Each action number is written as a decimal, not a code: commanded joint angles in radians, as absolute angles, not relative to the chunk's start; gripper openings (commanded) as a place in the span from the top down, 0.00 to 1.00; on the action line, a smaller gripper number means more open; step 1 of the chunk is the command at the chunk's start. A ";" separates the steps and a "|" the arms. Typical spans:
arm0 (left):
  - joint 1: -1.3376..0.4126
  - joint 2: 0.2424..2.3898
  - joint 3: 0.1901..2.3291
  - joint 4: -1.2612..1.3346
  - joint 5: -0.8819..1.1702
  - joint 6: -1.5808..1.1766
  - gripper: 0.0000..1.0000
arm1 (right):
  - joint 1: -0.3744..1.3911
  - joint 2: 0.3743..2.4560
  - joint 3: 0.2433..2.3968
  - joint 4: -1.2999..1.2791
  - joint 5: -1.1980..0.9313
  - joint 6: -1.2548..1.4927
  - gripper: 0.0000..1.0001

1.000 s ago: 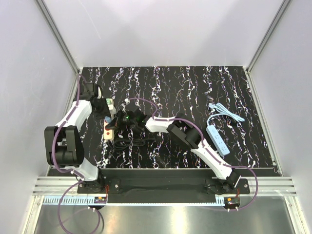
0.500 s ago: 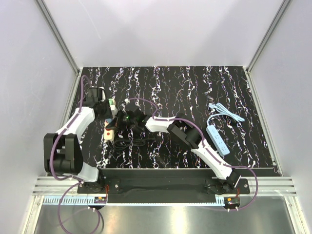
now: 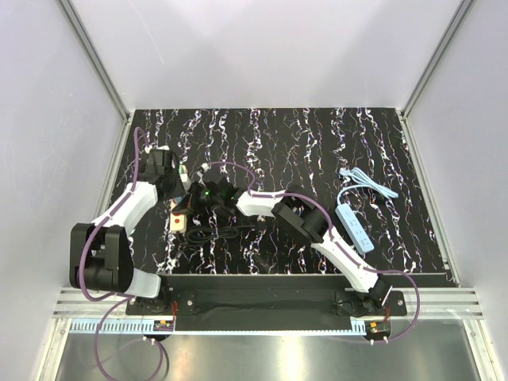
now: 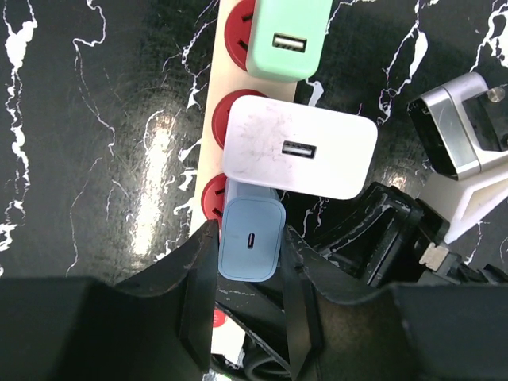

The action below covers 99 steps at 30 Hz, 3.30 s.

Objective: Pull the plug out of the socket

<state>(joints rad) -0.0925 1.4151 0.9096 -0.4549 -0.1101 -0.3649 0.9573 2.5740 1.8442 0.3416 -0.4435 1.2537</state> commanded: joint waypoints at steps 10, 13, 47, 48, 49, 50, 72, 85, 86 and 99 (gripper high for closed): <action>-0.061 1.590 1.244 -0.581 0.087 -0.379 1.00 | 0.948 2.648 1.764 0.071 -0.328 1.178 1.00; -0.064 1.609 1.236 -0.588 0.133 -0.387 1.00 | 0.950 2.635 1.752 0.072 -0.333 1.161 1.00; 0.028 1.105 0.852 -0.572 0.048 -0.406 0.52 | 0.911 2.120 1.664 -0.457 -0.066 0.701 0.01; 0.029 1.082 0.809 -0.548 0.048 -0.423 0.55 | 0.905 2.108 1.675 -0.466 -0.098 0.683 0.00; 0.041 1.075 0.790 -0.529 0.087 -0.446 0.55 | 0.899 2.103 1.709 -0.489 -0.124 0.677 0.00; 0.047 1.074 0.775 -0.514 0.107 -0.457 0.55 | 0.894 2.105 1.726 -0.495 -0.150 0.670 0.00; 0.150 1.345 0.752 -0.393 0.293 -0.483 0.81 | 0.910 2.531 2.577 -0.891 -0.130 0.761 0.09; 0.152 1.417 0.747 -0.370 0.324 -0.494 0.91 | 0.963 2.652 2.688 -0.897 -0.061 0.762 0.23; 0.153 1.398 0.746 -0.370 0.322 -0.492 0.91 | 0.966 2.652 2.689 -0.896 -0.039 0.756 0.22; 0.152 1.387 0.756 -0.350 0.411 -0.505 0.95 | 0.994 2.677 2.715 -0.810 0.025 0.758 0.36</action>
